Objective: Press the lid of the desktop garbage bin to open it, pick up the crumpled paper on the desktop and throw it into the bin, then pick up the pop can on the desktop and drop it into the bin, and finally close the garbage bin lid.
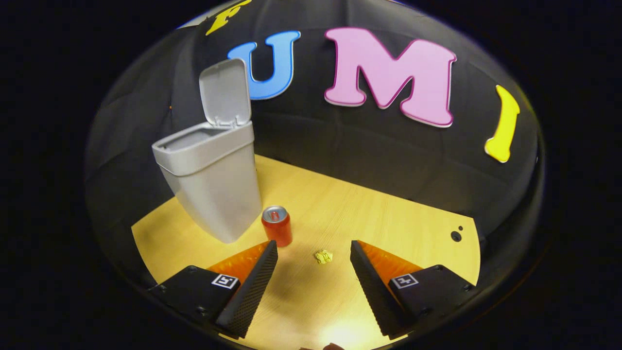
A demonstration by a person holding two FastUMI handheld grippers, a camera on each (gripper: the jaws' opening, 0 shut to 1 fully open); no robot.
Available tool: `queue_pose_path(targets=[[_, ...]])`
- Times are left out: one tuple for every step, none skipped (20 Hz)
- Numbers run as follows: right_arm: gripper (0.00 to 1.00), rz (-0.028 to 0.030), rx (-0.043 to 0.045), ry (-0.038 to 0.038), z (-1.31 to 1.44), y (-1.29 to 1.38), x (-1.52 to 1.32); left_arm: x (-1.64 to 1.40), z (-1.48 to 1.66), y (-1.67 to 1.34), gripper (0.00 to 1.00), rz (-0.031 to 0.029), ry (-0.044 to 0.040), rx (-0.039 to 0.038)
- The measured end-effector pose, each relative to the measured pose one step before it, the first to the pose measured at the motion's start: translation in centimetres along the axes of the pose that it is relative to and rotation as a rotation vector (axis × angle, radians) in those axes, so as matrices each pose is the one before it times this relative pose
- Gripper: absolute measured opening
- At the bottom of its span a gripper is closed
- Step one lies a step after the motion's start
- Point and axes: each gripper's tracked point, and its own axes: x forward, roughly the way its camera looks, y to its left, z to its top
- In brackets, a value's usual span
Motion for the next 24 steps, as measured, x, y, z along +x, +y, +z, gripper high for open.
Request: queue_pose_path(targets=[[0.97,0.01883,-0.00075,0.05749,-1.768,-0.315,2.584,-0.616,-0.353,-0.291,0.95,0.02725,0.01808,-0.00657],[0.98,0.01846,0.01557,0.03074,-1.218,-0.399,2.308,-0.905,-0.519,-0.271,0.95,0.03939,0.01471,-0.00677],[0.98,0.00334,0.00419,0.01628,-0.877,-0.574,1.707,-0.938,-0.282,-0.374,0.95,0.04031,0.01106,-0.00243],[0.98,0.00021,0.00209,0.04465,-1.694,-0.620,2.625,-0.708,-0.692,-0.078,0.95,0.04531,0.02450,0.00268],[0.98,0.01060,0.01697,0.03769,-1.497,-0.360,2.648,-1.157,-1.078,-0.033,0.95,0.06078,0.03870,0.00956],[0.98,0.00316,0.00945,0.01942,-0.811,-0.042,1.349,-0.426,-0.751,-0.050,0.95,0.04317,0.01889,0.00712],[0.98,0.00686,0.00983,0.01914,-0.663,0.035,0.918,-0.186,-0.367,0.027,0.95,0.01883,0.01242,-0.00444],[0.98,0.00023,0.00318,0.00681,-0.228,0.071,0.456,-0.217,-0.563,0.055,0.95,0.01203,0.01777,-0.01423],[0.98,-0.00731,-0.00640,-0.00134,-0.007,-0.143,0.209,-0.167,-0.250,-0.046,0.95,0.00269,0.01064,-0.01361],[0.97,-0.00959,-0.00485,-0.00054,-0.114,0.022,0.306,0.080,0.096,0.043,0.95,0.00056,-0.00054,-0.00423],[0.97,-0.01002,-0.00431,-0.00226,0.008,-0.115,0.339,0.145,0.028,0.229,0.95,0.00057,-0.00347,-0.00030],[0.93,-0.01021,-0.00064,0.01058,-0.299,-0.161,0.088,0.183,0.129,0.218,0.95,-0.00465,-0.00359,0.00030],[0.69,0.00613,0.01365,0.01105,-0.252,0.102,-0.216,0.171,-0.060,0.152,0.95,-0.01091,-0.00088,-0.00052],[0.44,0.00314,0.01244,0.00296,0.059,0.165,-0.161,0.336,0.009,0.148,0.95,-0.01298,0.00262,0.00149],[0.37,-0.01021,0.00323,-0.03249,0.966,-0.043,-1.375,0.519,0.052,0.635,0.95,-0.02105,0.00027,0.00432],[0.37,-0.00568,-0.01598,-0.04259,1.374,-0.035,-1.369,0.644,0.280,0.376,0.95,-0.03015,-0.00797,0.00431],[0.28,-0.01160,-0.01620,-0.03511,1.284,-0.141,-1.185,0.435,-0.064,0.257,0.95,-0.01414,-0.00428,0.00247],[0.36,0.00131,-0.00330,-0.03728,1.479,0.285,-1.386,0.510,0.076,0.116,0.95,-0.01480,-0.00191,-0.00159],[0.36,0.00532,0.00525,-0.04191,1.662,0.520,-1.245,0.505,-0.074,-0.210,0.95,-0.02005,0.00256,-0.00643],[0.36,0.01015,0.00443,-0.04099,1.775,0.615,-1.104,0.479,-0.045,-0.263,0.95,-0.02043,0.00418,-0.00800],[0.36,0.00959,-0.00447,-0.03628,1.850,0.775,-1.324,0.451,-0.145,-0.060,0.95,-0.01963,0.00074,-0.00630],[0.36,0.01829,-0.02237,-0.06761,3.478,1.434,-2.145,0.481,0.017,-0.311,0.95,-0.03077,-0.00465,-0.00346],[0.36,0.03324,-0.04041,-0.10149,5.446,2.214,-2.159,0.351,0.355,-0.170,0.95,-0.02758,-0.01273,0.00630],[0.36,0.02388,-0.00936,-0.04376,2.213,0.893,-1.454,0.110,0.183,0.080,0.94,-0.00919,-0.00728,0.00751]])
